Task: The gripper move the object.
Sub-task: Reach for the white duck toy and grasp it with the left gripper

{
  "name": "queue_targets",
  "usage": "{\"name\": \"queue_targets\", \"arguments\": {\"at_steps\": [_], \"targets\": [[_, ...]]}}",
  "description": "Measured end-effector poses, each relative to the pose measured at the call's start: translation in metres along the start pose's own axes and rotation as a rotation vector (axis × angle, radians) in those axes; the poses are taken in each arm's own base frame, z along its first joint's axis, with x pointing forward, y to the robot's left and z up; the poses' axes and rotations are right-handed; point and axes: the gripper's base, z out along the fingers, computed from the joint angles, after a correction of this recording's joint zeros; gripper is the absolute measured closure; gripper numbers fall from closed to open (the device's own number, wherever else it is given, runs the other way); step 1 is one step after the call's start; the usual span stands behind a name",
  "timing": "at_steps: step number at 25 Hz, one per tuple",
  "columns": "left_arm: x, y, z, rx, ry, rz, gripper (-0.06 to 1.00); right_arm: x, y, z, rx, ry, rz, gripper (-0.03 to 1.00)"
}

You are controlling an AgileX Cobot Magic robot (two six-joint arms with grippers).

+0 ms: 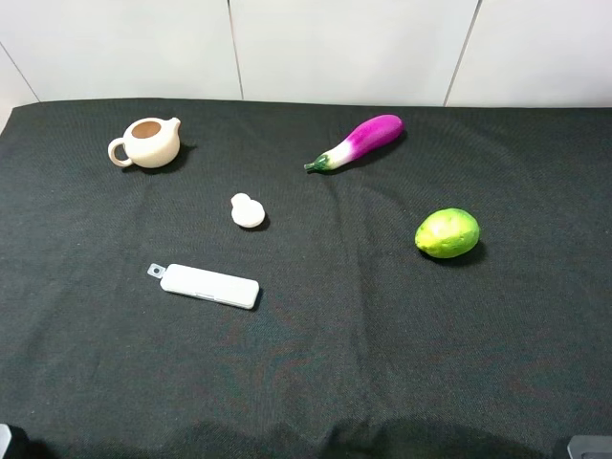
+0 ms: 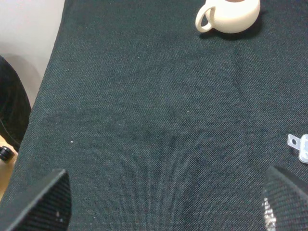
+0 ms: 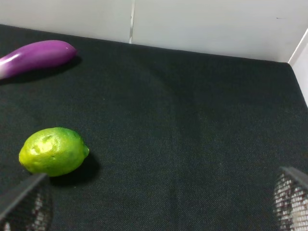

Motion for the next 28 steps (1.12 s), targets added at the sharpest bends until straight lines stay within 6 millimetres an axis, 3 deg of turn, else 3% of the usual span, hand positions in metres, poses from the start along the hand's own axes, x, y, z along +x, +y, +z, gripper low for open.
{"name": "queue_targets", "arguments": {"at_steps": [13, 20, 28], "targets": [[-0.002, 0.000, 0.001, 0.000, 0.012, 0.001, 0.12, 0.000, 0.000, 0.000, 0.000, 0.000, 0.000, 0.27], [-0.030, 0.000, 0.011, 0.005, 0.126, 0.016, 0.12, 0.000, 0.000, 0.000, 0.000, 0.000, 0.000, 0.27], [-0.063, -0.002, 0.036, 0.012, 0.257, 0.036, 0.12, 0.000, 0.000, 0.000, 0.000, 0.000, 0.000, 0.27]]}}
